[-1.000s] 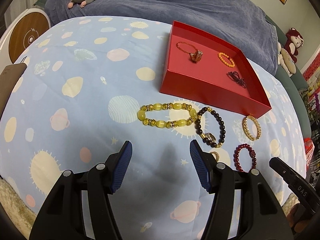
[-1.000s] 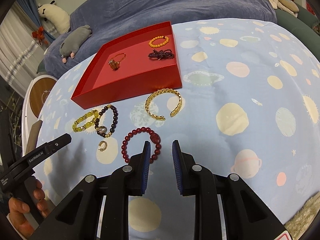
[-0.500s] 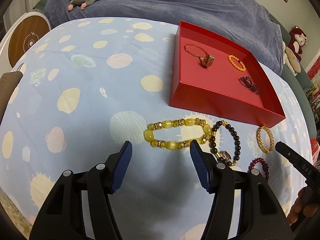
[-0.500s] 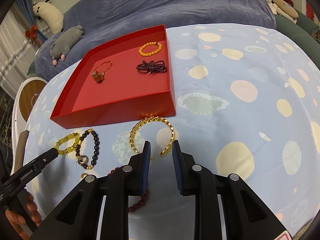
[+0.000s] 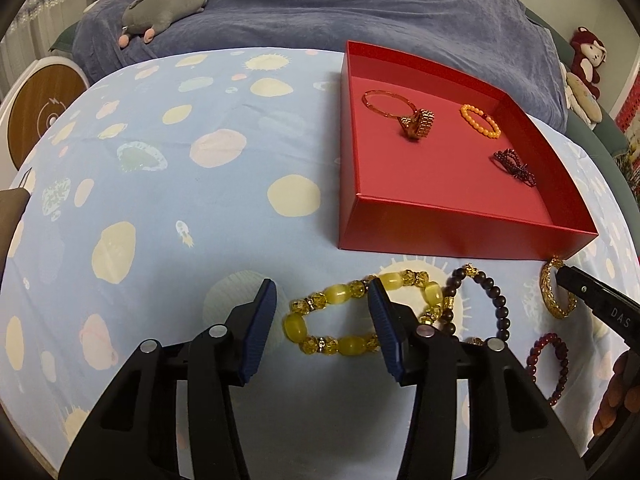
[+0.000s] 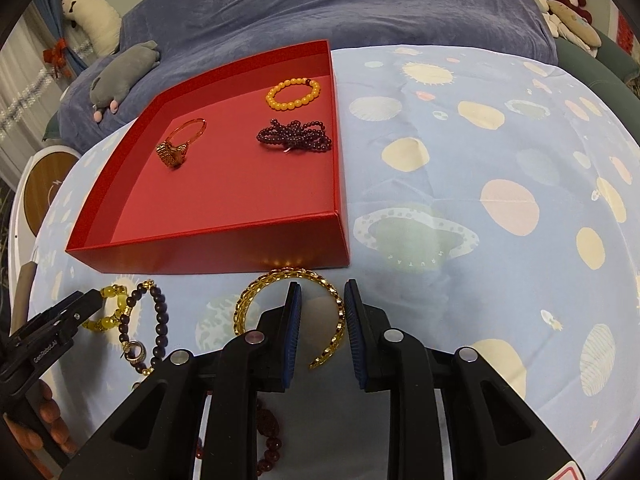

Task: Organize jewelry
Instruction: 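Grasp the yellow cat-eye bracelet with the left gripper while the right grasps the gold chain cuff, then carry both bracelets into the red box and open both grippers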

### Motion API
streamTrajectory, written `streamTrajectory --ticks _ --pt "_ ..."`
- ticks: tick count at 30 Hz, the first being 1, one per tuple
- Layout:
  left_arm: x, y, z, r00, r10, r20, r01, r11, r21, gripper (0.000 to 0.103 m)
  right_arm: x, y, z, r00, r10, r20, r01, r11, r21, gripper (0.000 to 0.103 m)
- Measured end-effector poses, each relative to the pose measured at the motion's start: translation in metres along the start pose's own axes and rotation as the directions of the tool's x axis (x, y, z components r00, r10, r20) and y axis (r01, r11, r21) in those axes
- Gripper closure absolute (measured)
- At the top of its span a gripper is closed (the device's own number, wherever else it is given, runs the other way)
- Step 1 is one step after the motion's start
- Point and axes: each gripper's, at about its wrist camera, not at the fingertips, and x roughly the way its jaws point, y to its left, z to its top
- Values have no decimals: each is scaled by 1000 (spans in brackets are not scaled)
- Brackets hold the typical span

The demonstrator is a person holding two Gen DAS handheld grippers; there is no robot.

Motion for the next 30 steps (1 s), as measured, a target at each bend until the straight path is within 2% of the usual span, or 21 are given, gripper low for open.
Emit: streamTrajectory --ticks 1,3,4,6,7,14,23,30 --pt "0 -1 0 1000 -3 0 3 1000 3 65 0 0 -1 1000 0 -1 0 1000 -1 85" --pt "0 -1 0 1000 -7 -1 7 1000 6 78 -1 -1 -2 1000 3 -6 -3 1000 2 95" --pt "-1 -1 -1 1000 -12 -3 12 1000 3 80 -2 -2 -4 1000 11 -11 -11 1000 9 96" --pt "-1 -2 -2 1000 -26 -10 26 1000 -1 93 -4 -4 -7 1000 22 -17 -22 1000 22 96" --pt "-2 -2 -3 999 -31 -14 31 1000 0 94 -6 -4 -9 999 26 -20 -26 999 24 96" --pt "-17 -8 -12 997 -67 -40 66 998 -23 94 -29 -6 -26 998 61 -20 -60 996 61 97" --pt "-62 -15 -17 991 -135 -6 134 989 -65 94 -67 -14 -40 995 94 17 -95 991 97 97" --pt "-87 -23 -10 985 -169 21 170 983 -67 94 -79 -14 -36 994 106 39 -110 989 104 97"
